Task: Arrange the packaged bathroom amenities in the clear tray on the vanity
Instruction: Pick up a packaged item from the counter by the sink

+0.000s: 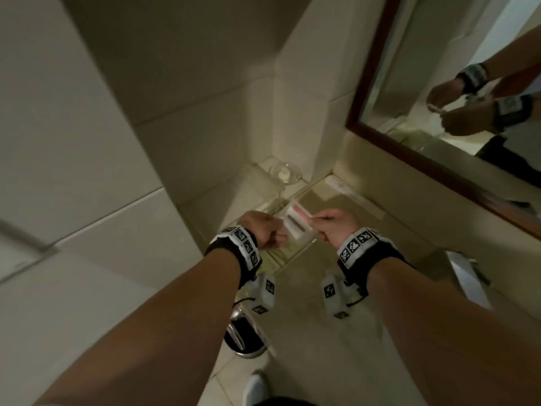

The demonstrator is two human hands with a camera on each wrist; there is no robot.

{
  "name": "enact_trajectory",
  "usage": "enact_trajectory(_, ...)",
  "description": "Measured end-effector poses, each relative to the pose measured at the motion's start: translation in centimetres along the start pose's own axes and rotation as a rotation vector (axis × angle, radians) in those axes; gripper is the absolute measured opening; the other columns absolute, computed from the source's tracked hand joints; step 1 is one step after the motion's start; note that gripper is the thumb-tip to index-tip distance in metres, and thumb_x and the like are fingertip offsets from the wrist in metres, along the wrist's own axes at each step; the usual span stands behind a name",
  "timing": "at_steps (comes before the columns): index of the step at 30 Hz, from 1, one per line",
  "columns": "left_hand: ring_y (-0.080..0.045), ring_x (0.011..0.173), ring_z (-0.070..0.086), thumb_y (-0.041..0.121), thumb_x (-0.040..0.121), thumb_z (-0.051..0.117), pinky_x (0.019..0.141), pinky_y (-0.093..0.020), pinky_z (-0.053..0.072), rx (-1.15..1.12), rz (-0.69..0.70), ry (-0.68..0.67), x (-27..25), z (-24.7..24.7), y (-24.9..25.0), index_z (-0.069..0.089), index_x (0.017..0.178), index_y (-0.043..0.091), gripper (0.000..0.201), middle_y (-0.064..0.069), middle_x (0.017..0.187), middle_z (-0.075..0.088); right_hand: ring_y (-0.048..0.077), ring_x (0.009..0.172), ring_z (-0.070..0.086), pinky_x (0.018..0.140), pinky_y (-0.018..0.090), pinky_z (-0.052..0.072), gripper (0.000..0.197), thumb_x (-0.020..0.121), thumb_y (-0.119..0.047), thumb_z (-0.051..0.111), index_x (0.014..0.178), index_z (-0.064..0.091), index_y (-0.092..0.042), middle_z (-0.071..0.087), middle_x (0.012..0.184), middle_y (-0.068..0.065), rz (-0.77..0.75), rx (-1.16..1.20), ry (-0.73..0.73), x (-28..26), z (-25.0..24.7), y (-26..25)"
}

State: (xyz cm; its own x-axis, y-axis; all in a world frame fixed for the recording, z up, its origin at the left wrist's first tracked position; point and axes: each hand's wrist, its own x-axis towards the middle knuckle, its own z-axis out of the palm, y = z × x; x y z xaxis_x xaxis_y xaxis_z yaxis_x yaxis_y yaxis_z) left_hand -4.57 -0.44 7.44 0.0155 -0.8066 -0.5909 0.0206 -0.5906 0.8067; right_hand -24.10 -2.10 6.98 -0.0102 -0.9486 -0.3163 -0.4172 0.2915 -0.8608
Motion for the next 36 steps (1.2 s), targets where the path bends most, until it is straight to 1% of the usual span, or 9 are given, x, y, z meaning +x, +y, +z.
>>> enact_trajectory(3, -0.024, 0.064, 0.073, 0.017, 0.097, 0.062, 0.061, -0.033, 0.059, 0.087, -0.039, 0.045, 2.3, -1.2, -1.4, 0.068, 0.084, 0.001, 0.022, -0.013, 0.072, 0.074, 0.013, 0.052, 0.057, 0.055, 0.024, 0.05, 0.02, 0.077, -0.036, 0.079, 0.072, 0.074, -0.018, 0.065, 0.055, -0.004, 0.065, -0.082, -0.009, 1.7, 1.7, 0.7)
enact_trajectory(5, -0.024, 0.066, 0.072, 0.019, 0.097, 0.062, 0.059, -0.033, 0.059, 0.158, -0.059, 0.066, 3.5, -1.4, -2.1, 0.067, 0.083, 0.004, 0.021, -0.013, 0.076, 0.075, 0.019, 0.059, 0.062, 0.068, 0.035, 0.059, 0.026, 0.076, -0.041, 0.078, 0.069, 0.072, -0.016, 0.067, 0.063, 0.003, 0.135, -0.148, -0.039, 3.1, 2.4, 1.2)
enact_trajectory(7, -0.026, 0.068, 0.071, 0.019, 0.097, 0.062, 0.063, -0.035, 0.061, 0.236, -0.074, 0.07, 4.6, -1.4, -2.6, 0.068, 0.085, 0.003, 0.021, -0.017, 0.082, 0.075, 0.028, 0.077, 0.069, 0.081, 0.046, 0.06, 0.019, 0.084, -0.033, 0.071, 0.076, 0.073, -0.015, 0.073, 0.079, 0.009, 0.167, -0.264, -0.1, 4.1, 3.0, 1.7)
enact_trajectory(10, -0.026, 0.068, 0.07, 0.02, 0.096, 0.063, 0.066, -0.036, 0.062, 0.301, -0.1, 0.072, 5.8, -1.1, -3.1, 0.069, 0.086, 0.0, 0.023, -0.02, 0.087, 0.075, 0.03, 0.093, 0.068, 0.089, 0.043, 0.056, 0.019, 0.087, -0.03, 0.067, 0.089, 0.074, -0.013, 0.074, 0.094, 0.01, 0.2, -0.394, -0.111, 5.2, 3.5, 2.7)
enact_trajectory(15, -0.02, 0.054, 0.064, 0.019, 0.095, 0.064, 0.048, -0.024, 0.055, 0.372, -0.141, 0.072, 7.4, -0.4, -3.6, 0.064, 0.083, 0.002, 0.021, -0.013, 0.071, 0.069, 0.028, 0.093, 0.066, 0.086, 0.037, 0.056, 0.023, 0.091, -0.032, 0.063, 0.098, 0.075, -0.014, 0.072, 0.098, 0.009, 0.263, -0.474, -0.112, 6.2, 4.0, 3.9)
enact_trajectory(19, -0.021, 0.051, 0.062, 0.02, 0.095, 0.065, 0.044, -0.022, 0.053, 0.439, -0.144, 0.062, 8.6, -0.2, -3.5, 0.064, 0.082, 0.001, 0.023, -0.012, 0.065, 0.067, 0.03, 0.098, 0.065, 0.089, 0.038, 0.054, 0.027, 0.095, -0.029, 0.057, 0.105, 0.074, -0.009, 0.071, 0.104, 0.011, 0.292, -0.518, -0.098, 7.0, 4.2, 4.4)
enact_trajectory(25, -0.028, 0.066, 0.068, 0.03, 0.093, 0.062, 0.075, -0.044, 0.063, 0.654, -0.103, 0.044, 10.0, -0.1, -3.6, 0.068, 0.066, 0.005, 0.038, -0.019, 0.081, 0.076, 0.031, 0.098, 0.066, 0.091, 0.04, 0.055, 0.027, 0.095, -0.028, 0.057, 0.103, 0.074, -0.008, 0.072, 0.105, 0.013, 0.31, -0.507, -0.116, 8.0, 4.6, 5.0)
enact_trajectory(31, -0.027, 0.063, 0.066, 0.036, 0.09, 0.063, 0.078, -0.043, 0.062, 0.724, -0.074, 0.06, 10.9, -0.4, -3.7, 0.066, 0.057, 0.01, 0.042, -0.016, 0.078, 0.077, 0.031, 0.096, 0.067, 0.09, 0.038, 0.055, 0.024, 0.095, -0.029, 0.055, 0.097, 0.073, -0.013, 0.072, 0.104, 0.011, 0.31, -0.52, -0.074, 8.7, 5.3, 5.2)
enact_trajectory(36, -0.035, 0.075, 0.074, 0.039, 0.085, 0.07, 0.076, -0.05, 0.062, 0.669, -0.103, 0.075, 11.3, -0.4, -4.2, 0.076, 0.078, -0.004, 0.044, -0.017, 0.072, 0.076, 0.029, 0.088, 0.066, 0.086, 0.036, 0.056, 0.022, 0.095, -0.026, 0.054, 0.097, 0.073, -0.014, 0.072, 0.1, 0.01, 0.28, -0.56, -0.032, 8.4, 5.6, 5.8)
